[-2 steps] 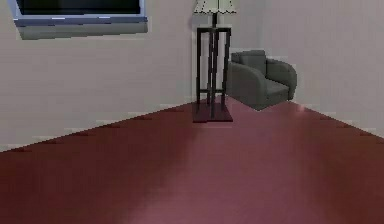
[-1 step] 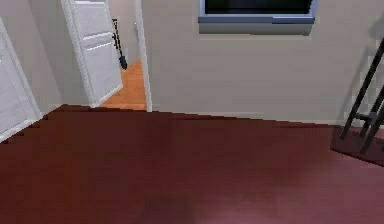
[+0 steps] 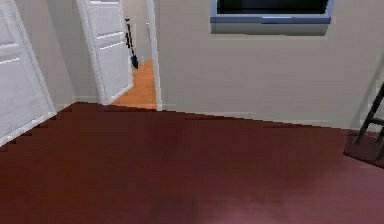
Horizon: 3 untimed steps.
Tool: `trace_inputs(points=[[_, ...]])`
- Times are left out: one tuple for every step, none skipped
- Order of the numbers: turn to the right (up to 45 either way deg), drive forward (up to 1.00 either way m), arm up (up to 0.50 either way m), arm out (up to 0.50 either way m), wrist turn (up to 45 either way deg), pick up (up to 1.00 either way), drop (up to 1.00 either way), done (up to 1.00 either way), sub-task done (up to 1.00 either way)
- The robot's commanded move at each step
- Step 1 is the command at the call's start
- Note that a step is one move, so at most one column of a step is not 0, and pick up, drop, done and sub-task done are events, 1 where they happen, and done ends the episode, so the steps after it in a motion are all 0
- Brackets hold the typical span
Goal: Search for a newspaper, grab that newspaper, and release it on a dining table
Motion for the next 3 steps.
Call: trace_inputs(points=[[0.0, 0.05, 0.00, 0.00, 0.0, 0.00, 0.00, 0.00, 0.00], [-45.0, 0.00, 0.00, 0.00, 0.0, 0.00, 0.00, 0.00, 0.00], [-30.0, 0.00, 0.00, 0.00, 0.0, 0.00, 0.00, 0.00, 0.00]])
